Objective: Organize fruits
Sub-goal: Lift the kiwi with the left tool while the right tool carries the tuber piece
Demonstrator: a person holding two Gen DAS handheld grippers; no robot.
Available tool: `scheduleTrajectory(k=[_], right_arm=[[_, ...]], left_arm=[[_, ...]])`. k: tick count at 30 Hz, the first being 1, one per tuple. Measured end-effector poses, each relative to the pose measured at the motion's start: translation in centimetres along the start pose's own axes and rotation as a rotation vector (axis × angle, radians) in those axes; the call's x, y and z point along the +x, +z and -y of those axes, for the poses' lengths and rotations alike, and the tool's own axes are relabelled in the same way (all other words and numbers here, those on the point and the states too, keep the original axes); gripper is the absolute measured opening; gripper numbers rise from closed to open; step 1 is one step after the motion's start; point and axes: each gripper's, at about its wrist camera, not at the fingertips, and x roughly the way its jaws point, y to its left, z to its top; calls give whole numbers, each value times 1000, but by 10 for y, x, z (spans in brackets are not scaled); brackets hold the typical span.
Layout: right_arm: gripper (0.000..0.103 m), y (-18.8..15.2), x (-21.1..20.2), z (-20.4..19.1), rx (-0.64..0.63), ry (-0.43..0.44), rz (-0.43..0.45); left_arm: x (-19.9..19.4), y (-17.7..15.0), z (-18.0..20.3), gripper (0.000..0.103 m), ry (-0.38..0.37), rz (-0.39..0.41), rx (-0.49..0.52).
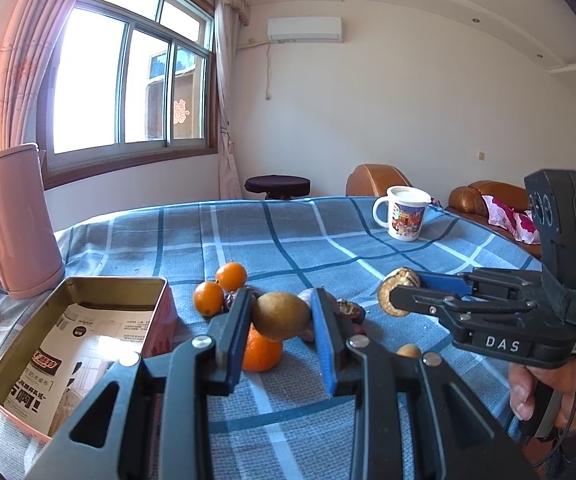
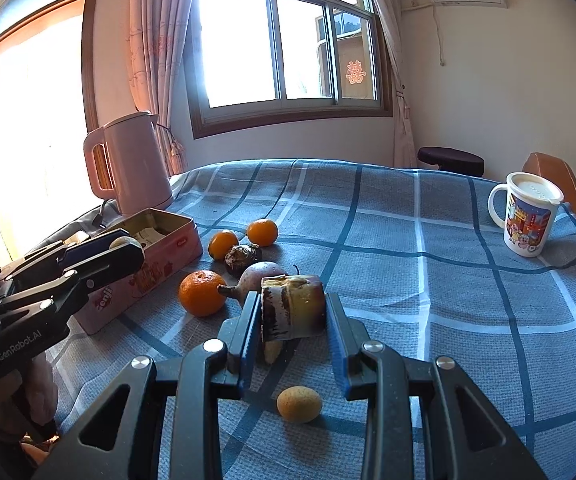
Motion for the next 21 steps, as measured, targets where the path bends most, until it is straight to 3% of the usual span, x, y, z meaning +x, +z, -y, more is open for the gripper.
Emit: scheduleTrajectory(k=[21], right_arm=[[33,-1,-17,-6,-32,-11,85]], left_arm=[[-8,0,-1,32,27,53,11]])
